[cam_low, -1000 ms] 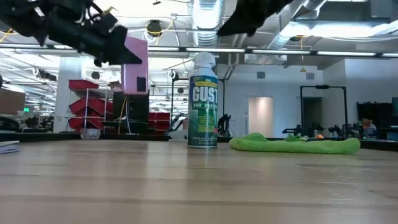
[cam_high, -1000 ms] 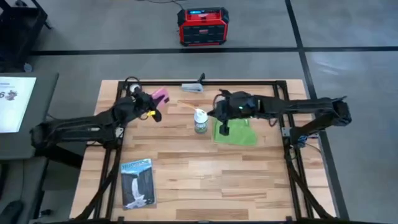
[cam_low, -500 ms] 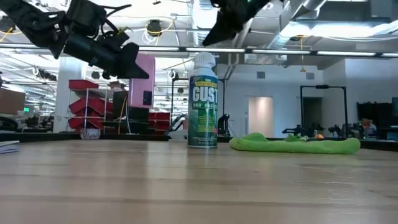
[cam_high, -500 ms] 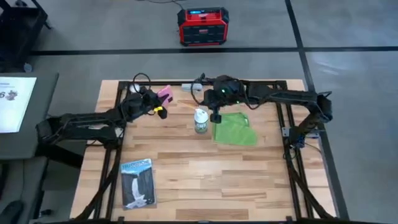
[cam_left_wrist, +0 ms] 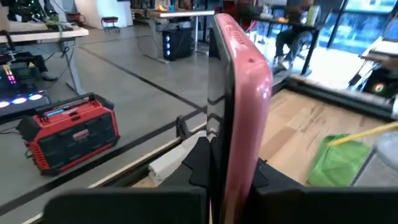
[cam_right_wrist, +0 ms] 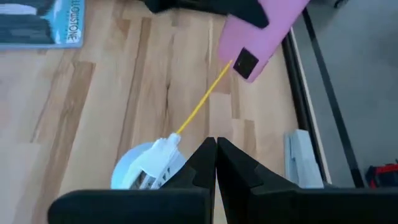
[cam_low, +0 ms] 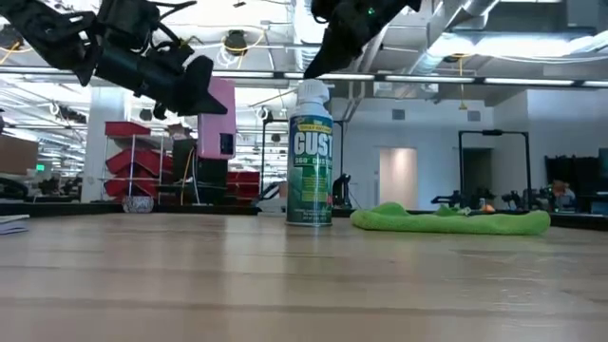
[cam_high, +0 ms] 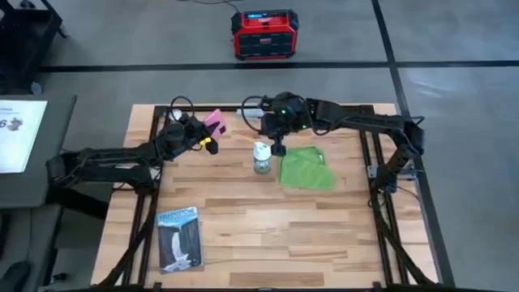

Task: Apply microfiber cloth
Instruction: Spray the pink cellphone using the spray bottle

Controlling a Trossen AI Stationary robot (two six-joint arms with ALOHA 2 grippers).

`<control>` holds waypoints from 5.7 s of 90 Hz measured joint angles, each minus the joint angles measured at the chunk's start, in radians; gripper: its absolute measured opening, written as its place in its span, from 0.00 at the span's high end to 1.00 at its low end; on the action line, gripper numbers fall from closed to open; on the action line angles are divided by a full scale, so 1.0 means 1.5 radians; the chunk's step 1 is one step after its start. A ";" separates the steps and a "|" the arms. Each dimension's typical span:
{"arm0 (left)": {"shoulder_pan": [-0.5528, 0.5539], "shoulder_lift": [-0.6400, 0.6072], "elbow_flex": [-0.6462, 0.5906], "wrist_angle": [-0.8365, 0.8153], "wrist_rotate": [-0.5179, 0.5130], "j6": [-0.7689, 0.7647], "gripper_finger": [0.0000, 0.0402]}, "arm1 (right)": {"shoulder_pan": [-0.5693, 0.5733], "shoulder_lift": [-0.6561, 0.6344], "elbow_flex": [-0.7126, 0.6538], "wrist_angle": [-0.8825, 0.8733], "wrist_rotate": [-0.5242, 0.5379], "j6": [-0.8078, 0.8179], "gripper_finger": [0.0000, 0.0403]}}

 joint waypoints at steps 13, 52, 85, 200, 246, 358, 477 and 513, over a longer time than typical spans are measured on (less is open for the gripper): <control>-0.021 -0.005 0.000 0.001 -0.021 -0.005 0.99 | -0.003 0.000 0.000 -0.001 -0.015 -0.002 1.00; -0.082 -0.013 0.000 -0.021 -0.086 -0.016 0.99 | 0.010 0.010 -0.001 0.010 -0.033 -0.002 1.00; -0.102 -0.013 0.000 -0.028 -0.119 -0.025 0.99 | 0.020 0.012 -0.001 0.012 -0.037 0.000 1.00; -0.117 -0.012 0.000 -0.030 -0.119 -0.030 0.99 | 0.019 0.069 0.080 -0.071 -0.047 -0.027 1.00; -0.109 -0.012 0.000 -0.045 -0.121 -0.035 0.99 | 0.019 0.069 0.120 -0.152 -0.047 -0.031 1.00; -0.091 0.063 0.076 -0.062 -0.121 0.007 0.99 | 0.019 0.085 0.121 -0.152 -0.047 -0.039 1.00; -0.091 0.063 0.076 -0.074 -0.121 -0.004 0.99 | 0.005 0.097 0.114 -0.164 -0.082 -0.033 1.00; -0.091 0.063 0.076 -0.074 -0.121 -0.008 0.99 | 0.005 0.097 0.090 -0.149 -0.085 -0.031 1.00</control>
